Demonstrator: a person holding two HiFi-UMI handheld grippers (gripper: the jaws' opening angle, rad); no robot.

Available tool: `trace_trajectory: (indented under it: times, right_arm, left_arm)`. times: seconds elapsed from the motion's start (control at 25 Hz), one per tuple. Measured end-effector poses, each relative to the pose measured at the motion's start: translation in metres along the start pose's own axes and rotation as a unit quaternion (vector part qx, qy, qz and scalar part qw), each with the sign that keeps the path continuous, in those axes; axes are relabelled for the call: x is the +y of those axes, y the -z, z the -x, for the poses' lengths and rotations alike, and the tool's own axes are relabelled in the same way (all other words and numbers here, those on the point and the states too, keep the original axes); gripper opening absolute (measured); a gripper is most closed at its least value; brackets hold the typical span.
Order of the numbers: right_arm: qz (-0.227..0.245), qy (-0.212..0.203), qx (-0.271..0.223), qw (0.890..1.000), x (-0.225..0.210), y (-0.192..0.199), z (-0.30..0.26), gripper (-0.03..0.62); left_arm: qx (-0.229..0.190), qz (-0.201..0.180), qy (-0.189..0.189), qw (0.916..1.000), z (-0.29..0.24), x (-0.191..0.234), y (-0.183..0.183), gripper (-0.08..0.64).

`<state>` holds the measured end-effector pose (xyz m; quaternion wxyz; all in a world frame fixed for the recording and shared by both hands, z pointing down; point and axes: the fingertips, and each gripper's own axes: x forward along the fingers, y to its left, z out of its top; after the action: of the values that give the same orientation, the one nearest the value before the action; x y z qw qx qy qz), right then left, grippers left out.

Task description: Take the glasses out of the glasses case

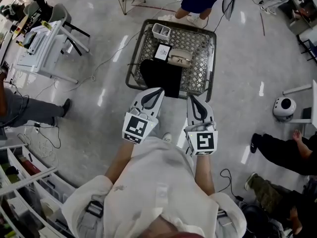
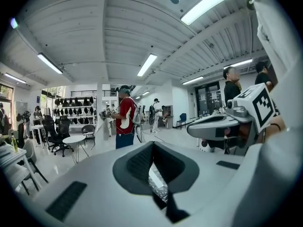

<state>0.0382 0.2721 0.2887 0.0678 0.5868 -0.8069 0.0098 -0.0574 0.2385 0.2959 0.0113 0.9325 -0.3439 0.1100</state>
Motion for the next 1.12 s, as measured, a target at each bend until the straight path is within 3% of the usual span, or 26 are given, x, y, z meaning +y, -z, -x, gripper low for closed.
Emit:
trace_trajectory:
  times: [0.72, 1.12]
  right_arm:
    - [0.014, 0.048, 0.027, 0.998, -0.041, -0.011, -0.126, 0.006]
    - [0.024, 0.076, 0.048, 0.996, -0.051, -0.005, -0.181, 0.006]
  left_arm:
    - [-0.013, 0.009, 0.054, 0.9984, -0.092, 0.106, -0.012, 0.013]
    - [-0.004, 0.016, 0.083, 0.9964, -0.126, 0.155, 0.002, 0.013]
